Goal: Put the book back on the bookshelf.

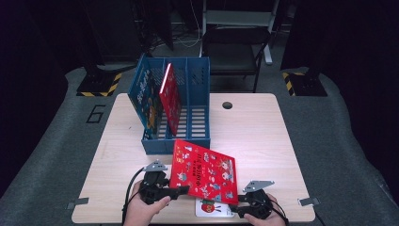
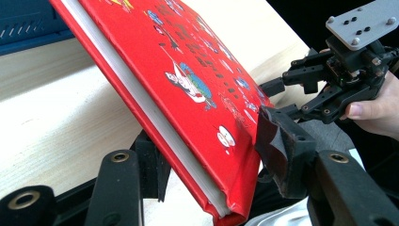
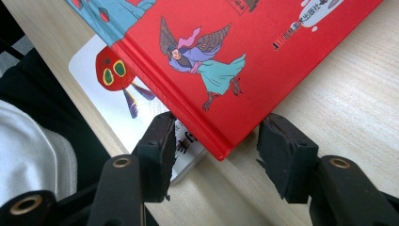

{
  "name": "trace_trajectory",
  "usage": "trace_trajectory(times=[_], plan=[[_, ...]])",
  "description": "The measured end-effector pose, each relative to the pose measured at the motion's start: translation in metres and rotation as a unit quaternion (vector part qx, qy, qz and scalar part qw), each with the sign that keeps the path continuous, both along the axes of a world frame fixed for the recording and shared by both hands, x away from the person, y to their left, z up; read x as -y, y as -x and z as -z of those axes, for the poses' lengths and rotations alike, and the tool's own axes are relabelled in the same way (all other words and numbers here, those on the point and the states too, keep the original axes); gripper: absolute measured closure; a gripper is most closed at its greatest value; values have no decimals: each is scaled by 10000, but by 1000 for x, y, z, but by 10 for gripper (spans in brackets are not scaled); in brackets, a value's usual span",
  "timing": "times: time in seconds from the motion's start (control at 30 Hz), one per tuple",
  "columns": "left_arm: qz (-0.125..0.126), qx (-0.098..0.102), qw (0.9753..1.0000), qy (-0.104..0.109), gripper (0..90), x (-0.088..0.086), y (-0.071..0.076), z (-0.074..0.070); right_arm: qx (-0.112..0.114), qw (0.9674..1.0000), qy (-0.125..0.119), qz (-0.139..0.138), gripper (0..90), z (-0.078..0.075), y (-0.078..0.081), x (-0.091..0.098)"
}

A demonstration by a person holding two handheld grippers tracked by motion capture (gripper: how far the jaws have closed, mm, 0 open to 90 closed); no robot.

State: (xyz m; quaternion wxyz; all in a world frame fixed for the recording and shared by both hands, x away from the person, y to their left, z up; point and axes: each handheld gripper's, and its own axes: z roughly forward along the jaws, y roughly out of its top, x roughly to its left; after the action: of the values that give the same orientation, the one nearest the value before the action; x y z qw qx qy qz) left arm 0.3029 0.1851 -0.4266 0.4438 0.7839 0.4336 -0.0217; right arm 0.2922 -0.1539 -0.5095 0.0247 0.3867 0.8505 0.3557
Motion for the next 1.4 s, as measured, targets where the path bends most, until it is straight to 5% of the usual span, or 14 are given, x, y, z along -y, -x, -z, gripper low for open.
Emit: trace_trajectory(times=[0.63, 1.4], plan=[[251, 173, 9995, -78, 503, 11, -8, -29, 10, 9995, -301, 133, 483, -6, 3, 4], [286, 90, 9995, 31, 519, 8, -6, -30, -12, 9993, -294, 235, 486, -11, 12, 4]])
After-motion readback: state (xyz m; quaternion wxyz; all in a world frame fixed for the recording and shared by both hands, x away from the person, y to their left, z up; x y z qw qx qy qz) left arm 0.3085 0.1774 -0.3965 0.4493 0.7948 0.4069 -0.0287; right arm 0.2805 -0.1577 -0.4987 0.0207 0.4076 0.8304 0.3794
